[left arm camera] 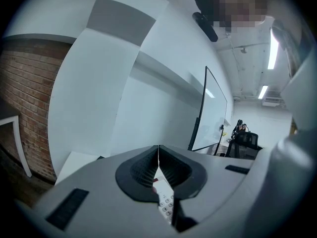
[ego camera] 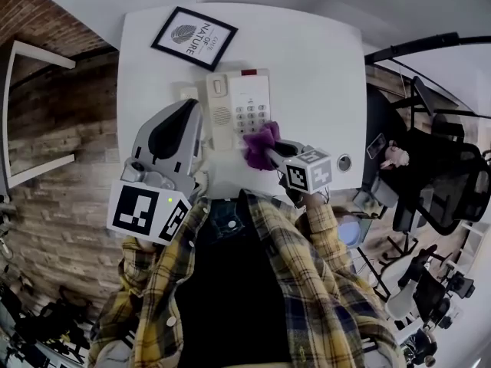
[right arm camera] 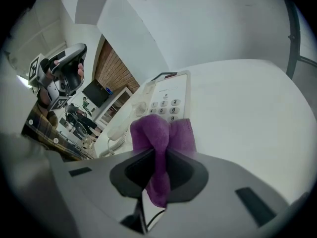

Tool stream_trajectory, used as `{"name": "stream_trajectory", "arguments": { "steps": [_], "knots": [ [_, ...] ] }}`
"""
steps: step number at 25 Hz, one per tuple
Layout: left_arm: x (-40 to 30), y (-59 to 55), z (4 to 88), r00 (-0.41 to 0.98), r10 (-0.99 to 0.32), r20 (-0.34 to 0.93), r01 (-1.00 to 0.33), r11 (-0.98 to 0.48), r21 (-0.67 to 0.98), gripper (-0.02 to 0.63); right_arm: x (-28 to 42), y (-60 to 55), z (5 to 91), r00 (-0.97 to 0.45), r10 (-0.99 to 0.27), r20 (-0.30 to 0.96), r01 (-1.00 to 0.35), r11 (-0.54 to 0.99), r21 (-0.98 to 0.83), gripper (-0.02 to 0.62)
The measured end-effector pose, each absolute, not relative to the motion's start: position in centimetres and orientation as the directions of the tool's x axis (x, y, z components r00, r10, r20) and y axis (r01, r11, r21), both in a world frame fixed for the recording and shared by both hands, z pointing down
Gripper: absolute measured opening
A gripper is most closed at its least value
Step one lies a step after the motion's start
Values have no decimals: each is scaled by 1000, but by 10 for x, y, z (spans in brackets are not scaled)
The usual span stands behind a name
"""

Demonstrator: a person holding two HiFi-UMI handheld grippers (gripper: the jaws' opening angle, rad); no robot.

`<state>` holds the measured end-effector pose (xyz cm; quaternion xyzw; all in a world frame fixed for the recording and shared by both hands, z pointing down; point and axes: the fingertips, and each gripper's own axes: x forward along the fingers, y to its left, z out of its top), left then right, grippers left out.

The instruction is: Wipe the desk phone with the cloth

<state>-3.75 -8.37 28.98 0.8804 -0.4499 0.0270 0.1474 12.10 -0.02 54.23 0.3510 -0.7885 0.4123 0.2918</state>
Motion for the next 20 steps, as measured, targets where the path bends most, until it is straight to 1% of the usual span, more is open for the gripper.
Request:
{"name": "stream_trajectory", "arguments": {
  "steps": [6, 11, 15, 20],
  "knots": [
    [-37, -83, 283, 593, -788, 165, -800, -553, 233, 15, 113, -14, 513, -618, -370, 694, -777, 424, -466, 63],
    [-33, -80, 275, 602, -786, 144, -792, -563, 237, 15, 105, -41, 463, -641, -453, 620, -758, 499, -419, 63],
    [-29, -78, 274, 604, -785, 138, -789, -565, 242, 15, 97, -68, 410, -659, -531, 533, -742, 576, -344, 63],
    [-27, -78, 273, 608, -783, 129, -782, -563, 267, 15, 79, -86, 343, -683, -621, 386, -726, 634, -265, 63]
  ]
}}
